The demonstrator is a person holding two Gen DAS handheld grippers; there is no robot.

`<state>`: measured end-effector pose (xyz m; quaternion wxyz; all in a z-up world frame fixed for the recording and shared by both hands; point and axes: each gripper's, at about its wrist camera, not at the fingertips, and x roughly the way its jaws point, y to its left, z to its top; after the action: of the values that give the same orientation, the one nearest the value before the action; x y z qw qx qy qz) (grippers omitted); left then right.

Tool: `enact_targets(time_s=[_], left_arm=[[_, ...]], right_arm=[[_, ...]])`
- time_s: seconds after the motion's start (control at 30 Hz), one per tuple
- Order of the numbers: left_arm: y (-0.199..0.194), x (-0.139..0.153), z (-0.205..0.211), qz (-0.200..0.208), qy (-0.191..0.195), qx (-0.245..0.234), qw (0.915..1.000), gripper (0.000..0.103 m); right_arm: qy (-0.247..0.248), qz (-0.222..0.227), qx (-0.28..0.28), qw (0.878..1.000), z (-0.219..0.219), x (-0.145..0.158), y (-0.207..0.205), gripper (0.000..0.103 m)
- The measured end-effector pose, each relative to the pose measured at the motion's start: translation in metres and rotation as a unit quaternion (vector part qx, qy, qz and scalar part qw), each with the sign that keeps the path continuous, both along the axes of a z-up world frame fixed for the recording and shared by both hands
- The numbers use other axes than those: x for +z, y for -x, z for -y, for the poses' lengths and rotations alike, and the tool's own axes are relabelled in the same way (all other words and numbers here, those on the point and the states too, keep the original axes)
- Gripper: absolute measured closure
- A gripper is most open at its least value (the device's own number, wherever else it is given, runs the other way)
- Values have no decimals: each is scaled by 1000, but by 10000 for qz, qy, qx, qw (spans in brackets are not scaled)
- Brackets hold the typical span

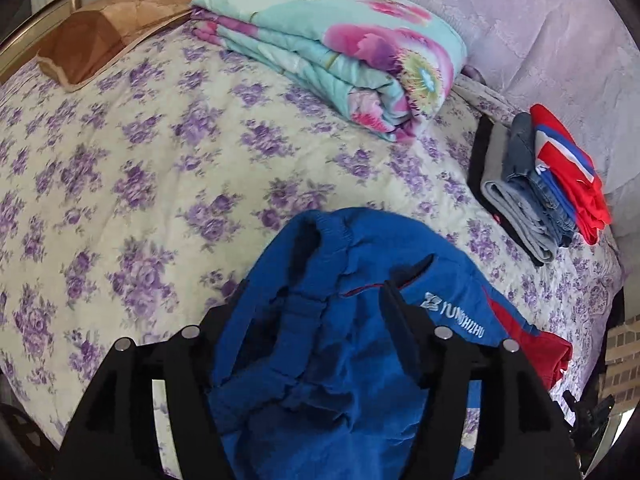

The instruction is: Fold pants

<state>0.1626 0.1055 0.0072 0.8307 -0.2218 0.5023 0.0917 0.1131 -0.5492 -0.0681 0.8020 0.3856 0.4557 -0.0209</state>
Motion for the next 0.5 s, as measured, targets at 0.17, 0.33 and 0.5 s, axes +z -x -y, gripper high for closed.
enact_targets(time_s=[0.17,0.33,0.5], left_arm=[[40,-13,-16,-247,4,417,9988,40],[66,-23,-24,-475,74,554,9973,41],[80,-37,-24,-610,151,328,9975,40]], right_arm=[[-467,109,-73,9988,-5,-26,-21,54],[-149,570,142,9982,-19,-6,-21,96],[248,581,-78,9980,2,20,16,97]])
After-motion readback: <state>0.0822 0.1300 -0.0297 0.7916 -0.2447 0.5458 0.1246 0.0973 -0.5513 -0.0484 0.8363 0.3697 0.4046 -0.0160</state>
